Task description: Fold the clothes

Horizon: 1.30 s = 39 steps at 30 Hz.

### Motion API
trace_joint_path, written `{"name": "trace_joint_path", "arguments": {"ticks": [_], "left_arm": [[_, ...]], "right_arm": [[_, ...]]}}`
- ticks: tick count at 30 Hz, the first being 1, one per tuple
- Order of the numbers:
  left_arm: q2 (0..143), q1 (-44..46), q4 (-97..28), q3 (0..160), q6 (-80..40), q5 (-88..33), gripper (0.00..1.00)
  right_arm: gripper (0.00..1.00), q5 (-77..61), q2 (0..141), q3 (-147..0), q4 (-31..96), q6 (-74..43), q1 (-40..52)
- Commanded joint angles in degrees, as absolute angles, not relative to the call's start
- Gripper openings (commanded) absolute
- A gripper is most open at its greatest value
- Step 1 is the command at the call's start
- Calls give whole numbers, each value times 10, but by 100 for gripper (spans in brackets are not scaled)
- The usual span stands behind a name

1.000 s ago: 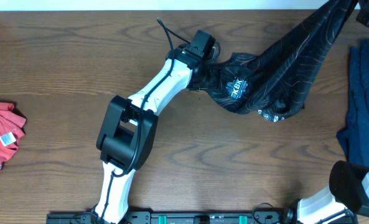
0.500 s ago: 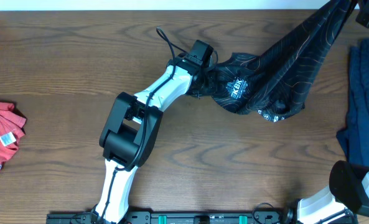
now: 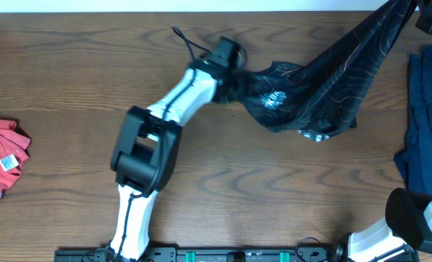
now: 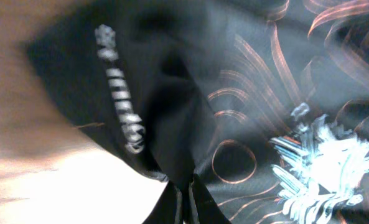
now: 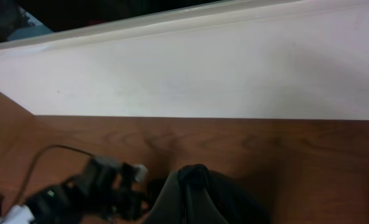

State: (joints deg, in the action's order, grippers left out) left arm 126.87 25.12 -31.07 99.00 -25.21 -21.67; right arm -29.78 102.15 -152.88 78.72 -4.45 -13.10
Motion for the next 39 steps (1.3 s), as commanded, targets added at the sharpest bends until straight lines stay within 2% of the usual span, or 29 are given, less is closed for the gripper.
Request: {"name": "trace_joint_path", "arguments": {"ticks": [1,12,21,29,39], "left_arm": [[1188,210,-331,1038,-223,-193,6],[967,127,-404,1069,-151,-93,6],[838,77,-435,1069,-107,12,6],[791,27,-457,1069,-96,26,6],[700,20,-475,1069,-86,26,6]], "right_arm": [[1,-298,1016,-1536,782,-36,-135],[1,-227,1016,-1536,744,-88,-149],[1,-227,1016,-1536,721,-201,-236],[1,-240,1016,-1536,771,-209,-296],[1,-275,995,-1537,769,-195,-292]]}}
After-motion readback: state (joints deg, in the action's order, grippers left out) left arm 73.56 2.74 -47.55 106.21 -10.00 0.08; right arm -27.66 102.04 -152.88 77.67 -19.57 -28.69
